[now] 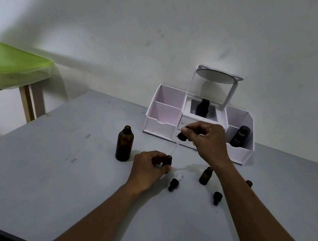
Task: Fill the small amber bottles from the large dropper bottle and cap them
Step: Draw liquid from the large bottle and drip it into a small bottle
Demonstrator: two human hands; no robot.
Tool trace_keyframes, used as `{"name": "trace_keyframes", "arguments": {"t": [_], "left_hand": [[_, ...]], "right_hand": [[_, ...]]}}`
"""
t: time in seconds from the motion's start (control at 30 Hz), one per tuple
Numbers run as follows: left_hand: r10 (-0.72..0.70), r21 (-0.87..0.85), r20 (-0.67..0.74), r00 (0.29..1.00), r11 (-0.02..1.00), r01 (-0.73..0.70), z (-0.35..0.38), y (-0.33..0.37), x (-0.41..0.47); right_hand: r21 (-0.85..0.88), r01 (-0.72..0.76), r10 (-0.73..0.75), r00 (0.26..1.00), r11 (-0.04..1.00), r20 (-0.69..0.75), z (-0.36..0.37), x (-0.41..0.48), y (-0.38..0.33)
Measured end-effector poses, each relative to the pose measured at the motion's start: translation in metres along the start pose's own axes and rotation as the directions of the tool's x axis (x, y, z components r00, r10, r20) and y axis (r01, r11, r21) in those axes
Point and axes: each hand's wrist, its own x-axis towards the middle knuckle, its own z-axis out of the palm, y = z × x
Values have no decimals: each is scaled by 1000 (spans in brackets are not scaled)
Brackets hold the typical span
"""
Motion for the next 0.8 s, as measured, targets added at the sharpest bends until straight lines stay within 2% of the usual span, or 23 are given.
{"name": "trace_keyframes", "arguments": {"t": [0.3, 0.6, 0.8], "left_hand": [[16, -21, -4, 1000, 1000, -16, -2, -1, 0], [35, -11, 6, 999, 999, -35, -4, -1, -1], [3, -23, 67, 998, 1000, -2, -11, 0, -7]], "right_hand": [[-42, 26, -25, 1000, 999, 15, 3, 0, 6], [2, 66, -66, 997, 998, 30, 2, -2, -5], [15, 170, -169, 984, 985, -64, -4, 7, -39]]}}
